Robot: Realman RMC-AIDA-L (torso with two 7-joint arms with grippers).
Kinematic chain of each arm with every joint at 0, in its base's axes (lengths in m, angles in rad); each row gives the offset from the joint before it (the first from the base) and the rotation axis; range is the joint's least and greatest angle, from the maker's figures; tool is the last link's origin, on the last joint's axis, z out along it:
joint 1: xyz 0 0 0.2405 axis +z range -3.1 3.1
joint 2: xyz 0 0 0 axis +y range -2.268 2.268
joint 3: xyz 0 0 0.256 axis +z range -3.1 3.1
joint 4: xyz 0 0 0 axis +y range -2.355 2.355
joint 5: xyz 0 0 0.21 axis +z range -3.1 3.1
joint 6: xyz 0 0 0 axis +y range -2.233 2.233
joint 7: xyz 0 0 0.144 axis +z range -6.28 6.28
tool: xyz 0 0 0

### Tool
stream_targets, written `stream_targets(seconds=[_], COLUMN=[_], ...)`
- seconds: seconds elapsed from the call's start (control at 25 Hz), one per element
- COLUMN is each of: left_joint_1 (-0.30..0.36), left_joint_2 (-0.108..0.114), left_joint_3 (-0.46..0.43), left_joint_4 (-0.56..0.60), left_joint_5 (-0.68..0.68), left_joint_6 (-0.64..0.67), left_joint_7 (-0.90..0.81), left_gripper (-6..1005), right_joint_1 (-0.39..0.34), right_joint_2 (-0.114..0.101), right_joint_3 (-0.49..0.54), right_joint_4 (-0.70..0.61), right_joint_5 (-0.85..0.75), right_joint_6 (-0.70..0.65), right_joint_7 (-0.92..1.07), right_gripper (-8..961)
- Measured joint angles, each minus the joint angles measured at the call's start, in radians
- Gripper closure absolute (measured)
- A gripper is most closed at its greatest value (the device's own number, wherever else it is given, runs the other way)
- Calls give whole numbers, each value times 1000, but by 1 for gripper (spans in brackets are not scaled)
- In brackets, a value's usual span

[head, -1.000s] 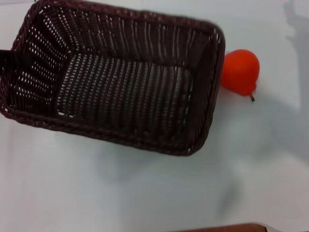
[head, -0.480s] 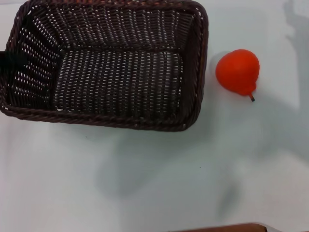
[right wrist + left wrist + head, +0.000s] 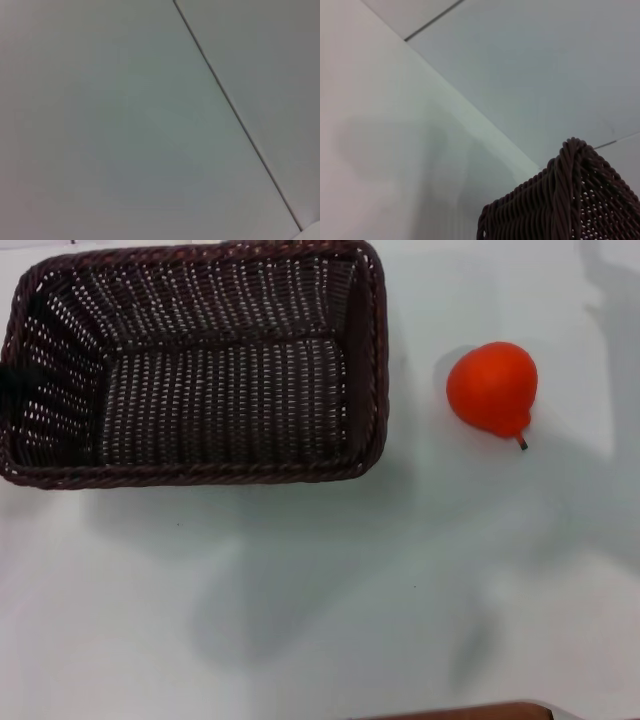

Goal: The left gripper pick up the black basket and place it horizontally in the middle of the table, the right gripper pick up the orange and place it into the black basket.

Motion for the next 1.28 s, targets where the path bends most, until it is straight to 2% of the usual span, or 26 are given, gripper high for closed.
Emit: stream_targets(seconds=[0.48, 0.84, 1.28], left_joint_1=[35, 35, 47], left_joint_2=[-1, 1, 7], left_joint_3=[23, 25, 15], left_joint_4=[-10, -42, -53], left_joint_5=[0, -5, -6], left_joint_6=[-39, -24, 22], left_joint_7=[28, 29, 28], left_gripper=[817, 818, 514], right_joint_1=[11, 11, 13], right_joint_2=[0, 0, 0], right_joint_3=[0, 0, 0], right_joint_4=[0, 0, 0], right_joint_5=[0, 0, 0], right_joint_6=[13, 13, 13], right_joint_7=[0, 0, 0], right_gripper=[54, 54, 53])
